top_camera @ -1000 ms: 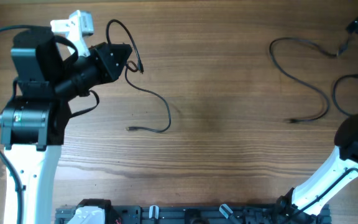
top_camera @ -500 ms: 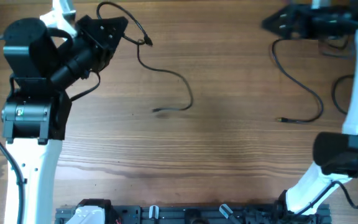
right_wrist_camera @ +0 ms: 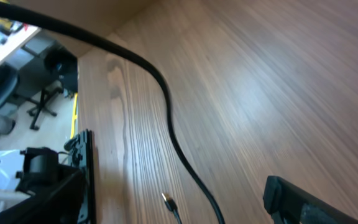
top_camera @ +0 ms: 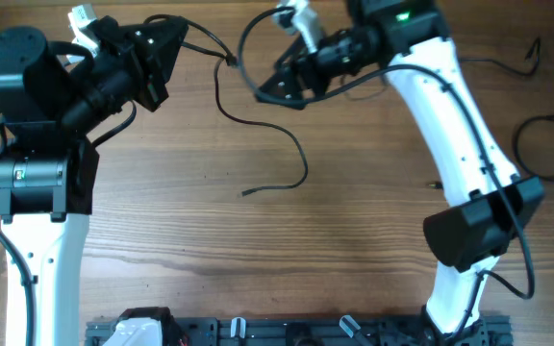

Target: Untangle cables

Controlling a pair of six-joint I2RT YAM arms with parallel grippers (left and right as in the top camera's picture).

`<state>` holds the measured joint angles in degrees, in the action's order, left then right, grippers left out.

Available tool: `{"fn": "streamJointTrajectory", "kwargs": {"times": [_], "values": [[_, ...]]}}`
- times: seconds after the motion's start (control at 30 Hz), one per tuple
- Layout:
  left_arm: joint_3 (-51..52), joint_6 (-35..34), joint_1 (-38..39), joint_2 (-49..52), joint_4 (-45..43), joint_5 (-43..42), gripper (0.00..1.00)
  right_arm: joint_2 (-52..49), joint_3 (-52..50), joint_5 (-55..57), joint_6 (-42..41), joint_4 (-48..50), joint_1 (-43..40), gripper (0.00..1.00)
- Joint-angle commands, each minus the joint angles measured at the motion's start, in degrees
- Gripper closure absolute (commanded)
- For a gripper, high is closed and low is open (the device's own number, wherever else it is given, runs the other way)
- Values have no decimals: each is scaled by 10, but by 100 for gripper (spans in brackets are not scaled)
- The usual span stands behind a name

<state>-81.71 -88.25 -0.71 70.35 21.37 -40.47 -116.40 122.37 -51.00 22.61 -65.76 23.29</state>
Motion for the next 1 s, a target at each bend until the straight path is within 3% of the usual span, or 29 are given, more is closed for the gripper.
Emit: {"fn": "streamJointTrajectory", "kwargs": {"times": [0.0, 0.13, 0.23, 0.5, 0.73, 0.97], "values": [[-5, -10, -2, 0, -4, -13, 95, -4, -17, -18, -39, 48, 28, 7], [-5, -10, -2, 0, -4, -13, 94, -4, -65, -71, -67, 103, 43, 7], [-5, -10, -2, 0, -4, -13, 94, -5, -108, -110, -79, 152, 47, 13], [-5, -9, -2, 0, -4, -17, 94, -5, -221, -103, -209, 393, 54, 14], [-5, -8, -2, 0, -4, -21, 94, -5, -251, -23, -260, 483, 90, 39], [-5, -7, -2, 0, -4, -24, 93, -5, -251, -23, -337, 562, 107, 46]]}}
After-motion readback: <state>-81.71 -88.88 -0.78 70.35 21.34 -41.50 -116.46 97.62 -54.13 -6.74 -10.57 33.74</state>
